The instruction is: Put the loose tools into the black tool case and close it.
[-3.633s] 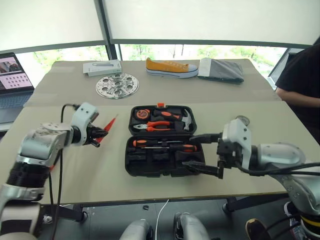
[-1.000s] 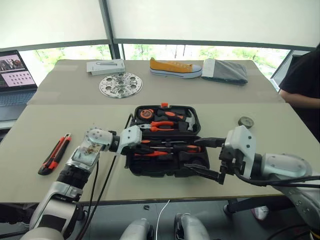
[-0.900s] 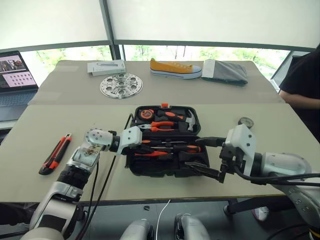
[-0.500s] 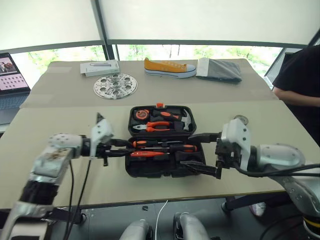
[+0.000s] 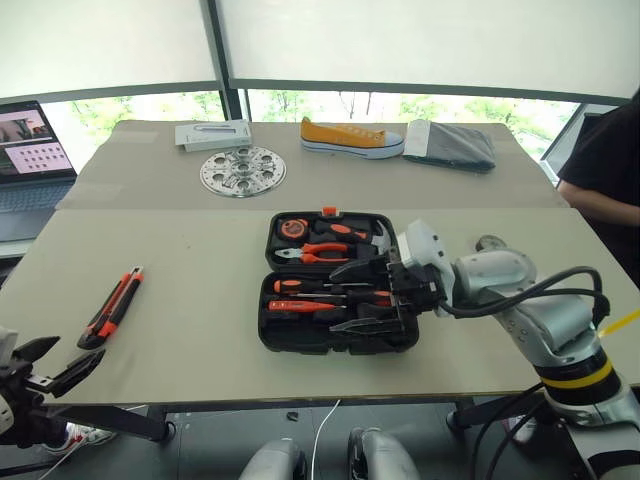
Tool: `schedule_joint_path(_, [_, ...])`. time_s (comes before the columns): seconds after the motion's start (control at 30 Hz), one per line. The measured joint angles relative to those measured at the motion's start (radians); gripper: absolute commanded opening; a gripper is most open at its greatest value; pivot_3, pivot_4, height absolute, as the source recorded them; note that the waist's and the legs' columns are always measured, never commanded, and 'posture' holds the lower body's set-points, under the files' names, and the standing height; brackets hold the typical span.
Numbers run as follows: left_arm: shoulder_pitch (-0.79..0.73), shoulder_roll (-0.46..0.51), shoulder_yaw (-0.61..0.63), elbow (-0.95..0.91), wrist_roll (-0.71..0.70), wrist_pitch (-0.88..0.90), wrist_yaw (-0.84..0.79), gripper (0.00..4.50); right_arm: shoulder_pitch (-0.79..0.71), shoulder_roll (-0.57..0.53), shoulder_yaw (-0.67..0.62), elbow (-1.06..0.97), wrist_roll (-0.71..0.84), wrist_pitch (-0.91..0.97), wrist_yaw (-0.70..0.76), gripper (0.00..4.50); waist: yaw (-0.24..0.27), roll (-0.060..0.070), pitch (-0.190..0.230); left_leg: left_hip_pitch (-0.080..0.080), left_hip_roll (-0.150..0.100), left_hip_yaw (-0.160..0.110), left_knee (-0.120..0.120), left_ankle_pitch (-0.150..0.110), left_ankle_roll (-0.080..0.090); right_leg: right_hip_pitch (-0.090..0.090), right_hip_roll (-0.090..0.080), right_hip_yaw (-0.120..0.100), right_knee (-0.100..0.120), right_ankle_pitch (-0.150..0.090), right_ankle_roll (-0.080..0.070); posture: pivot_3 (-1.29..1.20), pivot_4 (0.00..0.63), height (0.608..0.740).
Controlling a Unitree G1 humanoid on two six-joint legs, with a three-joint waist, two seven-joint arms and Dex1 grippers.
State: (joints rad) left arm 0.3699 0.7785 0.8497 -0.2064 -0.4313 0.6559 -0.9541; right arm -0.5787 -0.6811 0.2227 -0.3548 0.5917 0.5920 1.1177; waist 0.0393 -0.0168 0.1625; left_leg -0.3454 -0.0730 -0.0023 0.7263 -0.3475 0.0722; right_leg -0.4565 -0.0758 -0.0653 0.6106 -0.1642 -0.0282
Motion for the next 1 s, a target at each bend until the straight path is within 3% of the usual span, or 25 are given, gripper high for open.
schedule_joint_path(0.13, [-0.099, 0.084, -0.093, 0.080, 0.004, 0.001, 0.005, 4.47, 0.000, 0.005, -0.002, 0.001, -0.002, 0.000, 0.004, 4.50, -0.004, 0.000, 0.000, 0.000, 0.000, 0.001, 0.000, 0.000, 0.000, 0.000, 0.000, 0.000, 0.000, 0.000, 0.000, 0.00, 0.150, 0.740])
schedule_joint_path(0.23, [-0.253, 0.163, -0.234, 0.210, 0.038, 0.043, 0.032, 4.47, 0.015, 0.004, -0.012, -0.025, 0.000, 0.004, -0.018, 4.50, -0.004, 0.000, 0.000, 0.000, 0.000, 0.000, -0.001, 0.000, 0.000, -0.001, 0.001, -0.001, 0.000, 0.000, 0.000, 0.00, 0.150, 0.740])
schedule_joint_path(0.5, [-0.439, 0.235, -0.431, 0.414, 0.089, 0.131, 0.069, 4.47, 0.083, -0.015, -0.053, -0.108, 0.001, 0.029, -0.089, 4.50, -0.037, 0.000, 0.000, 0.008, -0.002, 0.005, -0.011, 0.001, -0.002, -0.001, 0.001, -0.003, 0.000, 0.000, -0.001, 0.00, 0.150, 0.740])
schedule_joint_path(0.53, [-0.441, 0.243, -0.444, 0.425, 0.096, 0.123, 0.064, 3.94, 0.087, -0.018, -0.054, -0.116, 0.001, 0.030, -0.096, 4.50, -0.038, 0.001, 0.000, 0.010, -0.002, 0.006, -0.012, 0.002, -0.004, 0.000, 0.001, -0.002, 0.000, -0.001, -0.002, 0.00, 0.150, 0.740])
schedule_joint_path(0.57, [-0.444, 0.245, -0.453, 0.443, 0.103, 0.106, 0.060, 3.83, 0.088, -0.021, -0.055, -0.122, 0.001, 0.030, -0.098, 4.50, -0.039, 0.002, 0.001, 0.010, -0.002, 0.006, -0.013, 0.002, -0.005, -0.001, 0.001, -0.002, 0.000, -0.001, -0.003, 0.00, 0.150, 0.740])
schedule_joint_path(0.77, [-0.497, 0.213, -0.477, 0.493, 0.106, 0.025, 0.033, 1.74, 0.102, -0.040, -0.080, -0.139, 0.003, 0.036, -0.120, 4.50, -0.029, 0.002, 0.001, 0.009, -0.001, 0.005, -0.013, 0.002, -0.011, 0.000, -0.001, -0.001, 0.001, -0.002, -0.004, 0.00, 0.150, 0.740])
schedule_joint_path(1.0, [-0.733, 0.208, -0.620, 0.190, -0.081, 0.108, -0.167, 1.65, 0.154, -0.078, -0.109, -0.184, 0.024, 0.073, -0.137, 4.50, -0.016, -0.007, 0.002, 0.004, -0.001, 0.002, -0.006, 0.001, -0.009, -0.001, -0.001, -0.003, 0.000, -0.001, -0.003, 0.00, 0.150, 0.740])
